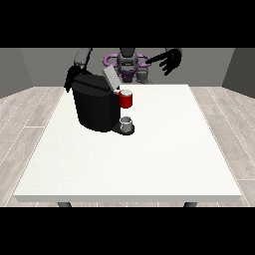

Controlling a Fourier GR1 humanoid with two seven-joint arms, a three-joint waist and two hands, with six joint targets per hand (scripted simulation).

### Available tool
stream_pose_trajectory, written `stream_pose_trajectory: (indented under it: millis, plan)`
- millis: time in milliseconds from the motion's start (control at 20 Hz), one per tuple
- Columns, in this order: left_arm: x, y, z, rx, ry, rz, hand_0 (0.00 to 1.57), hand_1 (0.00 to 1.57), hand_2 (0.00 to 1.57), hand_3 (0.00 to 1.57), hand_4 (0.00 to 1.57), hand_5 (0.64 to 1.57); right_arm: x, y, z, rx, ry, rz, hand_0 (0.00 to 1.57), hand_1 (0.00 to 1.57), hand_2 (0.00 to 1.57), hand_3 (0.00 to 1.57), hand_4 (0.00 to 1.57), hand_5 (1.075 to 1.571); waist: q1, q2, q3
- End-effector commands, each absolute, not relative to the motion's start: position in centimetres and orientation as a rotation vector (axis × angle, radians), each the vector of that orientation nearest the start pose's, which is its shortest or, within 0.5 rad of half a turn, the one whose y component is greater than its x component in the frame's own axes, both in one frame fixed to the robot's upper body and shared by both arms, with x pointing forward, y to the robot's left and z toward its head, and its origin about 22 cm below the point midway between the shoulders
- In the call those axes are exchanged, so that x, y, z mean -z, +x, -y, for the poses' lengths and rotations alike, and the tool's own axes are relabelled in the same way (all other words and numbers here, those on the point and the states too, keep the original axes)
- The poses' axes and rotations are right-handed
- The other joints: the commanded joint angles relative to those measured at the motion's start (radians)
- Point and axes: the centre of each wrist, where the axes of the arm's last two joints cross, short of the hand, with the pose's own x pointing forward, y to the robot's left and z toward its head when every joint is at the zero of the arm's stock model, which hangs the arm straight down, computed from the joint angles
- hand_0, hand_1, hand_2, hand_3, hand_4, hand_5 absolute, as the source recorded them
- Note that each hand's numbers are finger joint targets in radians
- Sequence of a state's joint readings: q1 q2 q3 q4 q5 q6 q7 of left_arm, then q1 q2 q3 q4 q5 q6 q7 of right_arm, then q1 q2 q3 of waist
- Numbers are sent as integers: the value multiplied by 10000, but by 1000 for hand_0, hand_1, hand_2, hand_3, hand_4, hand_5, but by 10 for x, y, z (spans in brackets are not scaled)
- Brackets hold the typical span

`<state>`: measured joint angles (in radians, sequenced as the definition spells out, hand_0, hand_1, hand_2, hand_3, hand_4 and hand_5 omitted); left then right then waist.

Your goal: Insert the coffee pod into the coffee machine and close the lid

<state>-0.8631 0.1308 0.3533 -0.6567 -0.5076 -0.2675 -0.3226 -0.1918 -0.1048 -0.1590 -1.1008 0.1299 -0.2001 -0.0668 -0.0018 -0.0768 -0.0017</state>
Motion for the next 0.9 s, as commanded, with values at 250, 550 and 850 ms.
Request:
stream_pose_trajectory:
  millis: [250, 550, 850]
  plan:
    - [71, 343, -238, 3609, -1187, 14140, 0, 0, 0, 0, 323, 1571, 52, 265, 273, 99, -2524, 13813, 0, 0, 0, 0, 0, 1571, 909, -2301, 15]
    - [80, 331, -230, 3231, -1175, 13844, 0, 0, 0, 0, 404, 1571, 15, 292, 254, -1223, -1777, 14637, 0, 0, 0, 0, 62, 1571, 1119, -2509, 18]
    - [63, 329, -252, 2891, -1087, 14353, 0, 0, 0, 0, 411, 1571, -29, 311, 266, -2269, -1725, 15570, 0, 0, 0, 0, 80, 1571, 1123, -1819, 18]
